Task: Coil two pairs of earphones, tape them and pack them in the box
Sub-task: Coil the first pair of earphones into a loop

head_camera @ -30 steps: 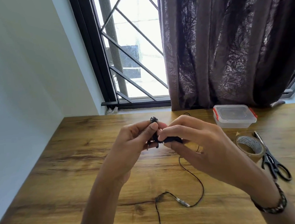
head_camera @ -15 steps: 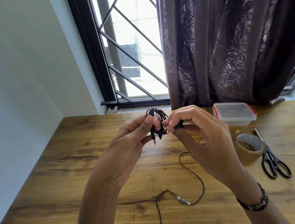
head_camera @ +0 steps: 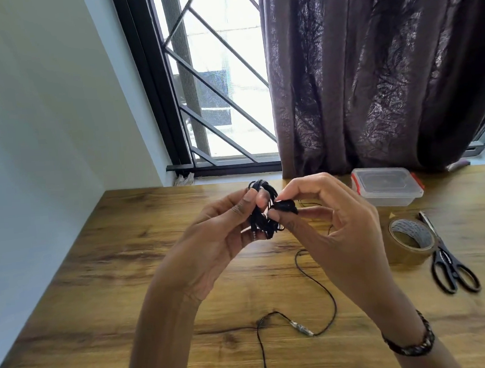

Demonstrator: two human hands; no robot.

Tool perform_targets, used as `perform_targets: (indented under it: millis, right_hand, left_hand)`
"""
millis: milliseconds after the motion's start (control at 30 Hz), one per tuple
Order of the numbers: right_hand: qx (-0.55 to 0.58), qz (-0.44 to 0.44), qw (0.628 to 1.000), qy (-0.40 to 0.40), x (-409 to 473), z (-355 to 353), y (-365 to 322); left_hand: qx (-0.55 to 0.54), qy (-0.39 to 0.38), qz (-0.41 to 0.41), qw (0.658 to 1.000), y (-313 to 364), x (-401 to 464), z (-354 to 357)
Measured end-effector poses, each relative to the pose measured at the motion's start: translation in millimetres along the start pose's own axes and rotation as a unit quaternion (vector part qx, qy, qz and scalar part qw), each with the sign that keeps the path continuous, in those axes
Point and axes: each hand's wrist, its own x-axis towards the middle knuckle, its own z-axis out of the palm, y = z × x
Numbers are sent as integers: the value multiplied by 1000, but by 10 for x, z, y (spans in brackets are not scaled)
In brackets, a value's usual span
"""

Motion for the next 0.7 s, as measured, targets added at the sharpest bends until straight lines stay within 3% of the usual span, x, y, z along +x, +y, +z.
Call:
perform_targets:
  millis: [167,300,467,700]
  right_hand:
    - [61,61,992,-92,-58,-80,45]
    - [63,78,978,-182,-108,-159,82]
    - [59,97,988,-107,31,-187,126]
    - [69,146,970,-181,374,-178,116]
  left_hand:
    - [31,-14,-17,999,32,67,-74]
    - [141,-31,-36,989,115,104,-126]
    - [277,-91,-41,956,262,168,-134]
    - [340,-139,-32,929,399,252,-136]
